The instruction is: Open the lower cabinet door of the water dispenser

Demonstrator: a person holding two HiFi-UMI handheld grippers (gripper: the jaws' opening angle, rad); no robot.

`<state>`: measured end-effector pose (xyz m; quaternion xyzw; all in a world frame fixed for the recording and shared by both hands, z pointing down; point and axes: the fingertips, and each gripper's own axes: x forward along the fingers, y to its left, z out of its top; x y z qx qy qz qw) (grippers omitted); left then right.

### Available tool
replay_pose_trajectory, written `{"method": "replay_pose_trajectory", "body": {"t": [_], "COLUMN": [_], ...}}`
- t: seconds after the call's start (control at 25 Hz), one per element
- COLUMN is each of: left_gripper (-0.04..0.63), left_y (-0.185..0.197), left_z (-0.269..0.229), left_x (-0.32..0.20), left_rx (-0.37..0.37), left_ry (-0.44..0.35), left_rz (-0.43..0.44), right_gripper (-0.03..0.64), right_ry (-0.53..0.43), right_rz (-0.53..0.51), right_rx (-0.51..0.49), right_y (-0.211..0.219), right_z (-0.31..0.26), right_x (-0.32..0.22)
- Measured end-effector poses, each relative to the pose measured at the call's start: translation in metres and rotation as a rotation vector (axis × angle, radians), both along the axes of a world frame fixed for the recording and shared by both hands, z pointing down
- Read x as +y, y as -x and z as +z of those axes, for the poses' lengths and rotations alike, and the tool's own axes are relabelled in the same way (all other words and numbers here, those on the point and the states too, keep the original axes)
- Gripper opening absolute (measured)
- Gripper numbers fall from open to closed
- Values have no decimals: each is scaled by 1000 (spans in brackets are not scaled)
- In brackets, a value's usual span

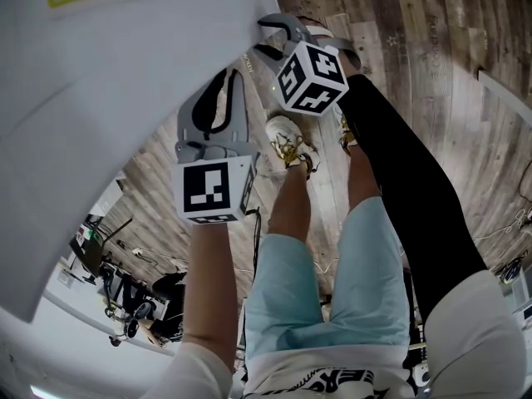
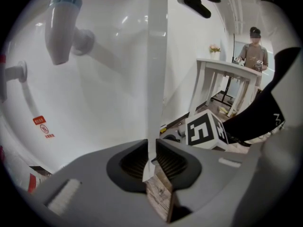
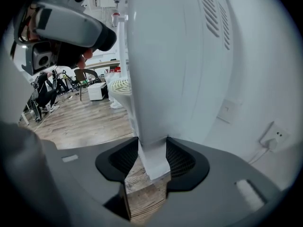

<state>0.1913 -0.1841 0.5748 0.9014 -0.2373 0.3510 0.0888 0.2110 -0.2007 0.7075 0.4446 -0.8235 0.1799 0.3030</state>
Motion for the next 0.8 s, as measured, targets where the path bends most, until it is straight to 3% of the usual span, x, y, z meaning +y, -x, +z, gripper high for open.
{"method": "replay_pose_trajectory", "body": {"t": [0.8], "left_gripper": [61], "left_y": [-1], "left_z": [-1], "left_x": [-4], "left_rx": [9], "left_ry": [28], "left_rz": [-36], "right_gripper": [170], "right_ry": [66], "right_rz": [35], "right_rx": [-15], "right_y": [5], "right_z": [1], "right_x": [8]}}
